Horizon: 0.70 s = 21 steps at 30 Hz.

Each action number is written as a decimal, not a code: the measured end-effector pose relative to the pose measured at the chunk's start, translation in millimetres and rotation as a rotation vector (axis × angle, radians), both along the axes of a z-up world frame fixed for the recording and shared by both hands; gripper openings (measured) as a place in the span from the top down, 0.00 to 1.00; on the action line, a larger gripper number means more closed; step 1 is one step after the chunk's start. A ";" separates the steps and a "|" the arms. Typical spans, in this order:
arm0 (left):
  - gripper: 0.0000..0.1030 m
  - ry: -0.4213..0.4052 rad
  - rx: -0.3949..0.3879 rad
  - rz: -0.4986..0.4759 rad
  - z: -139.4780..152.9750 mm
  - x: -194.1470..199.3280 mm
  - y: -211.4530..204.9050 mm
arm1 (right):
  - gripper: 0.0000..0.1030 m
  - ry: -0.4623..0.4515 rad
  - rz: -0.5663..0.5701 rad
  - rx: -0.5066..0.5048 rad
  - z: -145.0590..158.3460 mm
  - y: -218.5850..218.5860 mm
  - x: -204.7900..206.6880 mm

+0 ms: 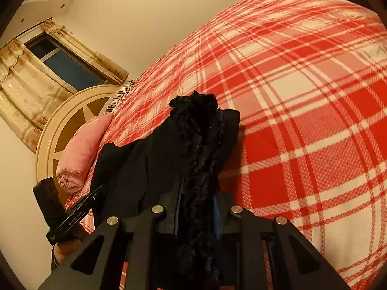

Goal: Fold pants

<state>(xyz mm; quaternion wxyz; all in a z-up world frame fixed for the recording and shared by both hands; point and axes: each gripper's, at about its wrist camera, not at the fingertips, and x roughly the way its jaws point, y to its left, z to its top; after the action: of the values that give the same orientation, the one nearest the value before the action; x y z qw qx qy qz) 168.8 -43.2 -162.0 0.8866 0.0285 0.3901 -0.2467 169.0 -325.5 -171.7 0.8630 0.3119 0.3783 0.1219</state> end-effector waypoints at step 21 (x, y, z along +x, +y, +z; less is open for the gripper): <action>0.88 -0.041 -0.063 0.034 51.1 -16.0 26.7 | 0.82 -0.033 0.087 -0.034 36.5 39.5 32.1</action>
<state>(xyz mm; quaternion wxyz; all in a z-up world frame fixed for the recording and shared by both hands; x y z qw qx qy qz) 152.8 -16.4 -111.0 0.8990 -0.0011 0.3642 -0.2434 201.1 -286.0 -135.2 0.8682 0.2785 0.3791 0.1579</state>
